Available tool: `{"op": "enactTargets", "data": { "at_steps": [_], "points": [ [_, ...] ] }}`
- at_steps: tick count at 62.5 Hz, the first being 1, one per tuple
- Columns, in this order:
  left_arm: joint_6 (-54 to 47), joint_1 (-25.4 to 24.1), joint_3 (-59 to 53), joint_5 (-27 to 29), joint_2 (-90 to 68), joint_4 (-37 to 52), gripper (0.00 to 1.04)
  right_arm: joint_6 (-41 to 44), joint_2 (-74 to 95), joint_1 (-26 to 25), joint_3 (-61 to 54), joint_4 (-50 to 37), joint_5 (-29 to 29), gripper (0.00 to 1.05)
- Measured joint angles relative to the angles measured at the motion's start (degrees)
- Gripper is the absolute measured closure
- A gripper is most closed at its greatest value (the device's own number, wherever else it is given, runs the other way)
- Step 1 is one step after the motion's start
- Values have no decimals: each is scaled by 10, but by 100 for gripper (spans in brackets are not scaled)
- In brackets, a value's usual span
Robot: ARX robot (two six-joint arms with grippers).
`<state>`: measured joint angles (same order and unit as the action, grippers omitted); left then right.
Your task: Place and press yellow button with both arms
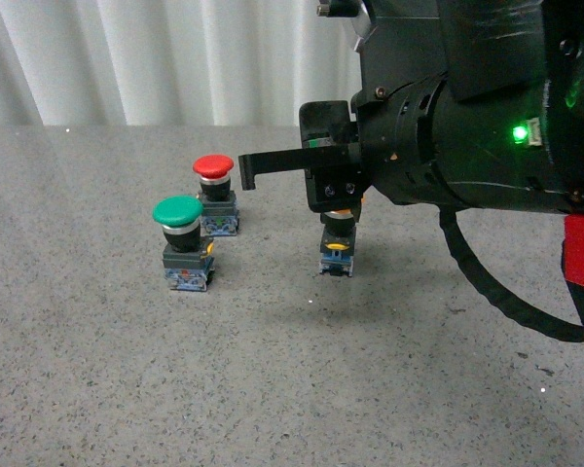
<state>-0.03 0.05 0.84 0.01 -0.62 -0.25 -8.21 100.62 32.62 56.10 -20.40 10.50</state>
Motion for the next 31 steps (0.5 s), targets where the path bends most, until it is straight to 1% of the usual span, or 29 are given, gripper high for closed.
{"op": "enactTargets", "data": {
  "at_steps": [4, 7, 9, 31],
  "points": [
    [0, 0, 0, 0, 0, 0, 7, 0, 13, 0, 12, 4, 0, 90],
    [0, 0, 0, 0, 0, 0, 7, 1, 16, 0, 16, 7, 0, 96],
    [0, 0, 0, 0, 0, 0, 7, 2, 22, 0, 21, 8, 0, 103],
    [0, 0, 0, 0, 0, 0, 7, 4, 51, 0, 31, 9, 4, 103]
  ]
}}
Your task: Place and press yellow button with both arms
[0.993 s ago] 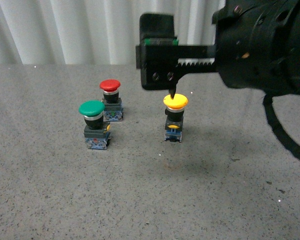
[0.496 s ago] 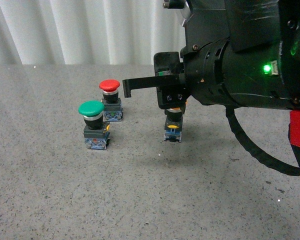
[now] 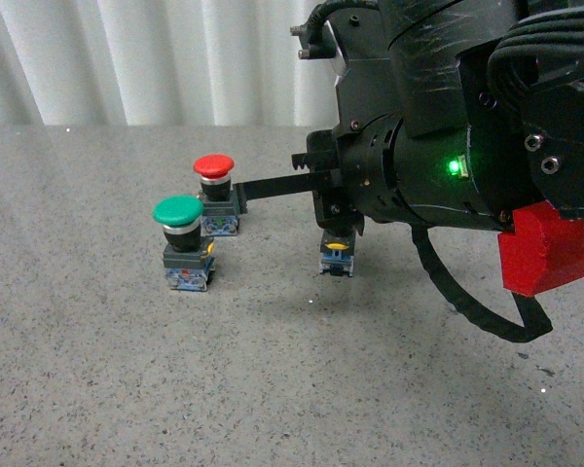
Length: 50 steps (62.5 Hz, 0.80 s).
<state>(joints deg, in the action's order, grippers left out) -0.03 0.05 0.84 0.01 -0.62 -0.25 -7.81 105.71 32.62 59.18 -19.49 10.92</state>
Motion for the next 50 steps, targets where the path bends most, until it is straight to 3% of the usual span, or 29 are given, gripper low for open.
{"op": "enactTargets", "data": {
  "at_steps": [35, 50],
  "points": [
    [0, 0, 0, 0, 0, 0, 7, 9, 4, 1, 4, 41, 7, 103],
    [0, 0, 0, 0, 0, 0, 7, -4, -3, 0, -13, -23, -17, 103]
  ]
}}
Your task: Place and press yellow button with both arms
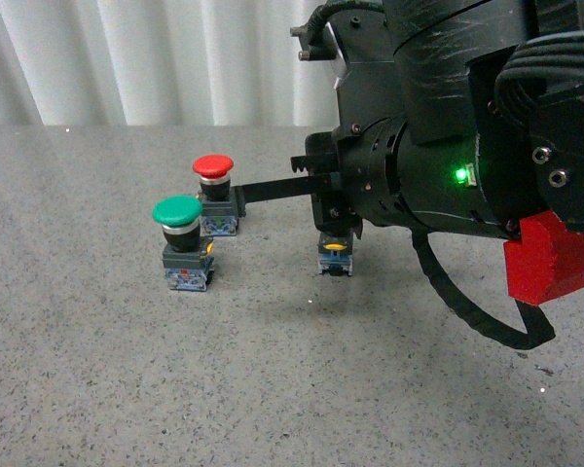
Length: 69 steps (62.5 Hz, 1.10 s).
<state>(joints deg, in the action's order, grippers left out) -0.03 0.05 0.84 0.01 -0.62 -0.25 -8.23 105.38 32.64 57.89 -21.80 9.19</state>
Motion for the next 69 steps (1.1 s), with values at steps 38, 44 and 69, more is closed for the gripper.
{"op": "enactTargets", "data": {
  "at_steps": [38, 44, 69],
  "points": [
    [0, 0, 0, 0, 0, 0, 7, -117, -257, 26, -146, -110, -33, 103],
    [0, 0, 0, 0, 0, 0, 7, -118, -335, 27, -179, -65, -12, 103],
    [0, 0, 0, 1, 0, -1, 7, 59, -800, -9, -415, 163, 234, 103]
  ]
}}
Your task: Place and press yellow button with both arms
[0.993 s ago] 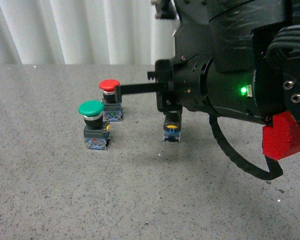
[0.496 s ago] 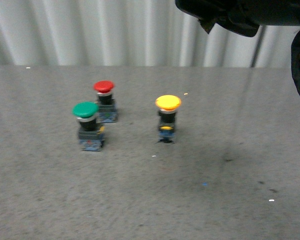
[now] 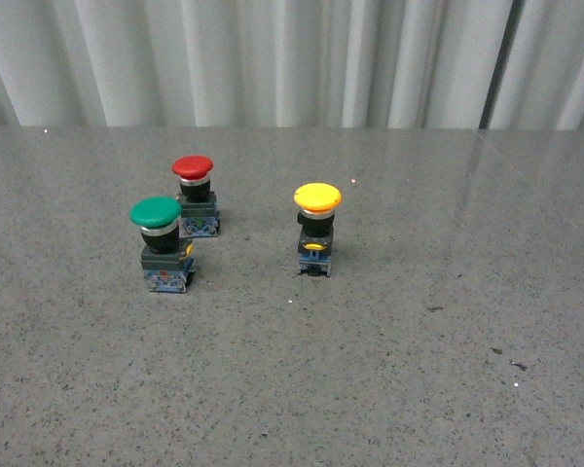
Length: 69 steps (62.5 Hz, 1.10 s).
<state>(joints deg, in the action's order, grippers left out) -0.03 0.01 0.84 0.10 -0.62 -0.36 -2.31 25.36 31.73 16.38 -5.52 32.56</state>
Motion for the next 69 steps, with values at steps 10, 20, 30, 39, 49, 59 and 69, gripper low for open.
{"op": "enactTargets", "data": {
  "at_steps": [10, 20, 30, 39, 49, 59, 69],
  "points": [
    [0, 0, 0, -1, 0, 1, 7, 10, -95, -60, -30, 38, -63, 103],
    [0, 0, 0, -1, 0, 2, 7, 16, -160, -136, -70, 57, -137, 103],
    [0, 0, 0, 0, 0, 1, 7, 17, -185, -191, -93, 58, -199, 103],
    [0, 0, 0, -1, 0, 1, 7, 18, -201, -228, -108, 59, -234, 103],
    [0, 0, 0, 0, 0, 1, 7, 19, -219, -320, -125, 61, -321, 103],
    [0, 0, 0, -1, 0, 1, 7, 19, -227, -317, -135, 60, -325, 103],
    [0, 0, 0, 0, 0, 1, 7, 20, -249, -317, -156, 60, -325, 103]
  ]
}}
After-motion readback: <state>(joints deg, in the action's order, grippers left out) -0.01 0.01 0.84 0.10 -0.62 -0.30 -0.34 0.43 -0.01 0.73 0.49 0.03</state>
